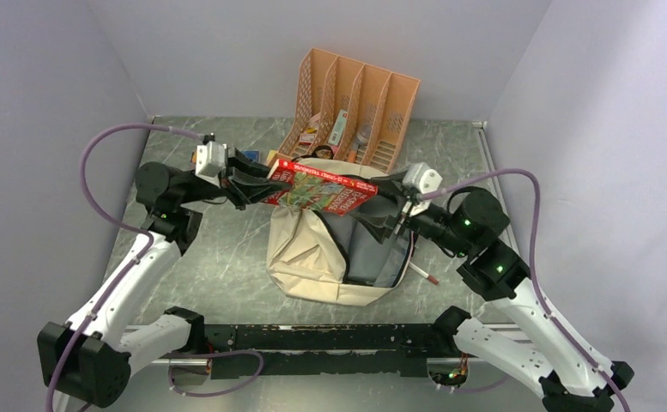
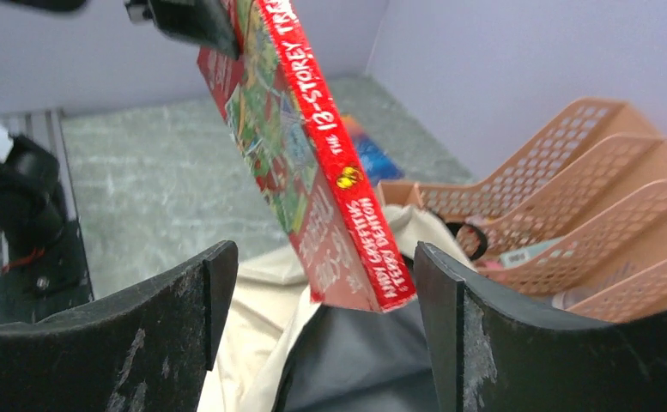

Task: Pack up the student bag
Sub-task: Pick up the book from the center of the board.

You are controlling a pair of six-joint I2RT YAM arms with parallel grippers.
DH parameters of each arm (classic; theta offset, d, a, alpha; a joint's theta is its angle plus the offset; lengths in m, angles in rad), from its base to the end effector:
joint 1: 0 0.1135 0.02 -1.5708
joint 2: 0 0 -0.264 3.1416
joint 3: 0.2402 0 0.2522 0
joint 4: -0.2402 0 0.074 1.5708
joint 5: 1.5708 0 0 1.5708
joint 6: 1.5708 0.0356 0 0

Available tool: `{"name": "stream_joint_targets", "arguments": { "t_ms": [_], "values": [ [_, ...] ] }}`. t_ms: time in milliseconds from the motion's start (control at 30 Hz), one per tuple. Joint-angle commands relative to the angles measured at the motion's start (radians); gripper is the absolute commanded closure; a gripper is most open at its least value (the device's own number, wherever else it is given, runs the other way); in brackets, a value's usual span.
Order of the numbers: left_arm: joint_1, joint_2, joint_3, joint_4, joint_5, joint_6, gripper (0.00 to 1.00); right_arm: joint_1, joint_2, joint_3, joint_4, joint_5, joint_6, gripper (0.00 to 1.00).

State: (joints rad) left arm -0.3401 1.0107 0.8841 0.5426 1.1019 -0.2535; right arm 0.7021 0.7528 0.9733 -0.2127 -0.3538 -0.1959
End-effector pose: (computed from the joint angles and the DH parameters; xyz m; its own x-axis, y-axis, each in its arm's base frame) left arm 0.1899 -0.1009 0.4022 0.1381 -0.1691 -0.9759 0.9861 0.1151 0.1196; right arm 0.1147 0.1132 0.4070 0.1752 -0.0909 -0.9803 -0.8525 0.4840 -0.1973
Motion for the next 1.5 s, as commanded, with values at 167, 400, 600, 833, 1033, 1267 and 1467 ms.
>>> {"name": "stream_joint_targets", "arguments": {
  "t_ms": [167,400,600,833,1033,1267,1467],
  "values": [
    [0.037,0.142,0.032,1.189,0.087,-0.824,0.95,0.000,-0.092,-0.065,0.285,0.109,0.109,0.21],
    [0.042,0.178,0.065,1.287,0.048,-0.917,0.95,0.000,-0.033,-0.021,0.297,-0.039,0.120,0.27],
    [0.042,0.172,0.070,1.287,0.019,-0.898,0.95,0.000,0.023,-0.044,0.384,-0.122,0.165,0.39],
    [0.042,0.165,0.083,1.286,-0.018,-0.874,0.95,0.000,0.024,-0.113,0.502,-0.152,0.280,0.46],
    [0.042,0.167,0.074,1.286,-0.040,-0.872,0.95,0.000,0.014,-0.154,0.583,-0.178,0.369,0.62],
    [0.042,0.155,0.056,1.119,-0.031,-0.804,0.92,0.000,0.001,-0.126,0.544,-0.036,0.398,1.00],
    [0.042,0.049,0.036,0.534,-0.107,-0.394,0.36,0.000,-0.047,-0.104,0.383,0.334,0.384,1.00]
  ]
}}
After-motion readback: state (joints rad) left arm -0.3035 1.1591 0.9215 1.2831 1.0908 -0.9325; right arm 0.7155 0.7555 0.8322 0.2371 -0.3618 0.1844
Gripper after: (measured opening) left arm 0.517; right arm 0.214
